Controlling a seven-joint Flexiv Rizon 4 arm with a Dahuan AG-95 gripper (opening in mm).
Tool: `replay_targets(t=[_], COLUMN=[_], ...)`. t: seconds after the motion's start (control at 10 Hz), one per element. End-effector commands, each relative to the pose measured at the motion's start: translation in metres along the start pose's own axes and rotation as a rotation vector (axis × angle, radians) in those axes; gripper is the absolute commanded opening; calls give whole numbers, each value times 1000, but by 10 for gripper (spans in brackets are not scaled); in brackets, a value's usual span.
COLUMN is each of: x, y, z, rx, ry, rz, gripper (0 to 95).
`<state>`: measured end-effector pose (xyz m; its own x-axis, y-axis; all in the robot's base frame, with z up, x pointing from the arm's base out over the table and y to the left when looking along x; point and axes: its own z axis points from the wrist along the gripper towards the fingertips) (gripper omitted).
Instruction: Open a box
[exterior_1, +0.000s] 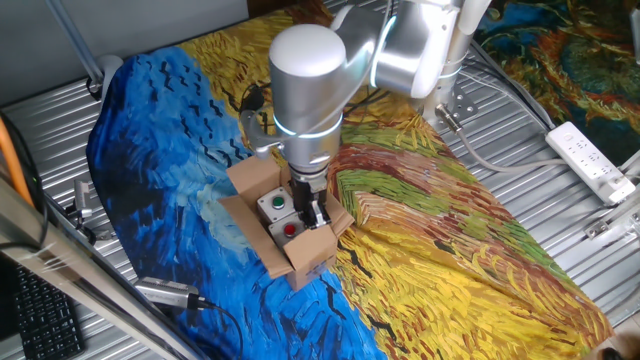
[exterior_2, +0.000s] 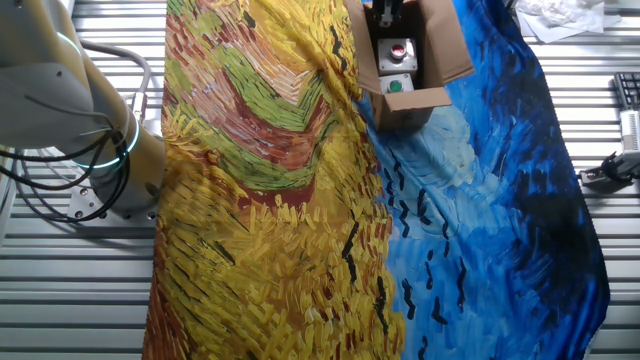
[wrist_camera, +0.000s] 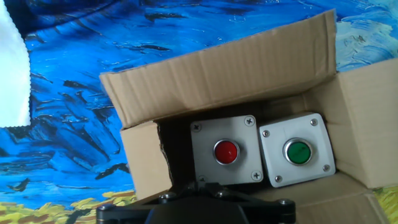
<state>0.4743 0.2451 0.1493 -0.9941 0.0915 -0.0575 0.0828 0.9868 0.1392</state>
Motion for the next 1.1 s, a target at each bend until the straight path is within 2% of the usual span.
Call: replay_targets(t=[0.1,0.4,1.1], x=[2,3,-3], y=[3,14,35], z=[-5,-7,-9], rx=[-6,-6,10], ry=[2,0,15], rz=[2,14,37], gripper=[0,0,0])
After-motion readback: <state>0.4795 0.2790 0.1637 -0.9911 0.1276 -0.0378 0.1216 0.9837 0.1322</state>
